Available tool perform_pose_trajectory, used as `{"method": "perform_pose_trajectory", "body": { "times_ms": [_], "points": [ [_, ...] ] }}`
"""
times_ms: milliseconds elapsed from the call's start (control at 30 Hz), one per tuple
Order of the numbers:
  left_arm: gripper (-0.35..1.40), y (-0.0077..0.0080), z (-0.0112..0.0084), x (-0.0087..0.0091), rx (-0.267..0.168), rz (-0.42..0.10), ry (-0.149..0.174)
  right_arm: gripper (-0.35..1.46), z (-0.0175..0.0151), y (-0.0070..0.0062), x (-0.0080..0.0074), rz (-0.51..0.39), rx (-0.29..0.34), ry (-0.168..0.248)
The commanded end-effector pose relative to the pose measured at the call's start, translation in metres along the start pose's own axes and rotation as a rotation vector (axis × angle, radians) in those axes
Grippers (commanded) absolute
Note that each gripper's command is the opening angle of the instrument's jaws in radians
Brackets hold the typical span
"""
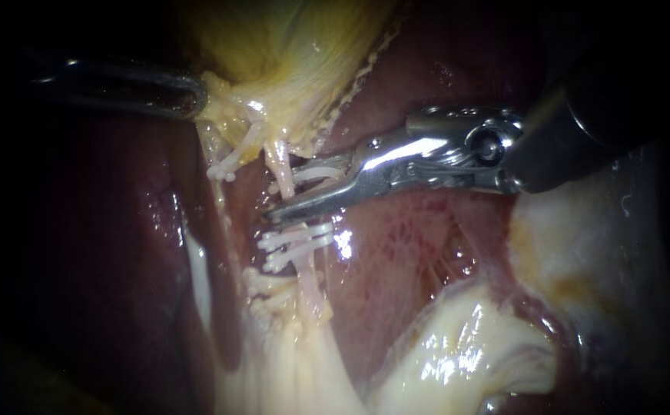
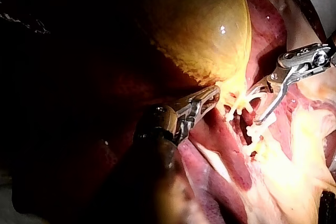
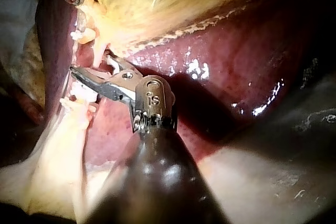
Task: Clipping third clip right tube
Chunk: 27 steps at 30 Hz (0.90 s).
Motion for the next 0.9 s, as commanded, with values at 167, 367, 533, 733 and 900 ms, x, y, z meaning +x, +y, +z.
{"method": "perform_pose_trajectory", "body": {
  "times_ms": [167, 367, 533, 733, 900],
  "points": [
    [-0.35, 0.0, 0.0001, 0.0, -0.001, 0.0, 0.0, 0.45, 0.0008, 0.0001, -0.0003, 0.072, 0.14, 0.084],
    [-0.35, 0.0, 0.0002, 0.0, -0.001, 0.0, -0.001, 0.43, 0.0011, -0.0004, -0.0005, 0.072, 0.243, 0.096],
    [-0.35, 0.0, 0.0002, 0.0, -0.001, 0.0, -0.001, 0.41, 0.0014, -0.0009, -0.0005, 0.076, 0.308, 0.11],
    [-0.35, 0.0, 0.0002, 0.0, -0.002, 0.0, -0.001, 0.35, 0.0015, -0.0011, -0.0003, 0.088, 0.272, 0.158],
    [-0.35, 0.0, 0.0003, 0.0, -0.002, 0.0, -0.001, 0.26, 0.0013, -0.0005, -0.0002, 0.091, 0.262, 0.166]
  ]
}}
